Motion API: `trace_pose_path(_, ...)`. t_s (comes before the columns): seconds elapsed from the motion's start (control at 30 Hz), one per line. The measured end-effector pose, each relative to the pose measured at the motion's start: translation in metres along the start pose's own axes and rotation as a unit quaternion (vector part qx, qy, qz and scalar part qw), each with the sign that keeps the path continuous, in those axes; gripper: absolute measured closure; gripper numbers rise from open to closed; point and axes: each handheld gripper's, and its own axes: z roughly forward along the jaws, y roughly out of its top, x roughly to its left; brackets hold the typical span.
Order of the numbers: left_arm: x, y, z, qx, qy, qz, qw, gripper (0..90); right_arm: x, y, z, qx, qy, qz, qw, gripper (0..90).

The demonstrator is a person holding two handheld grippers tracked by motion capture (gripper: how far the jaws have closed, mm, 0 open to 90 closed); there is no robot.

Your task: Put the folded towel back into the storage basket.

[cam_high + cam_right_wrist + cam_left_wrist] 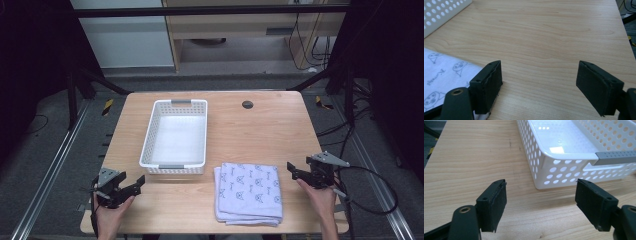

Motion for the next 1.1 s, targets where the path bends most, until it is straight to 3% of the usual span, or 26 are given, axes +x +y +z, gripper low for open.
trace_pose_path(0.27, -0.007, 0.000, 0.000, 0.000, -0.016, 0.006, 0.9999, 27.0, 0.003, 0.000, -0.002, -0.006, 0.009, -0.011, 0.9999, 21.0)
trace_pose_path(0.37, -0.012, 0.000, -0.001, -0.005, -0.036, 0.010, 0.9993, 28.2, 0.005, 0.002, -0.003, -0.011, 0.013, -0.011, 0.9998, 20.7)
trace_pose_path(0.67, -0.027, 0.001, -0.002, -0.009, -0.062, 0.028, 0.9977, 28.9, 0.006, 0.004, -0.006, -0.021, 0.025, -0.007, 0.9995, 19.8)
trace_pose_path(0.87, -0.037, 0.002, -0.001, -0.012, -0.066, 0.042, 0.9969, 28.9, 0.012, 0.009, -0.009, -0.025, 0.023, -0.022, 0.9992, 19.6)
trace_pose_path(1.0, -0.041, 0.003, -0.002, -0.018, -0.073, 0.042, 0.9963, 28.8, 0.015, 0.011, -0.012, -0.033, 0.035, -0.010, 0.9988, 19.7)
trace_pose_path(1.1, -0.045, 0.004, -0.003, -0.019, -0.078, 0.044, 0.9958, 28.6, 0.018, 0.014, -0.014, -0.036, 0.033, -0.015, 0.9987, 19.7)
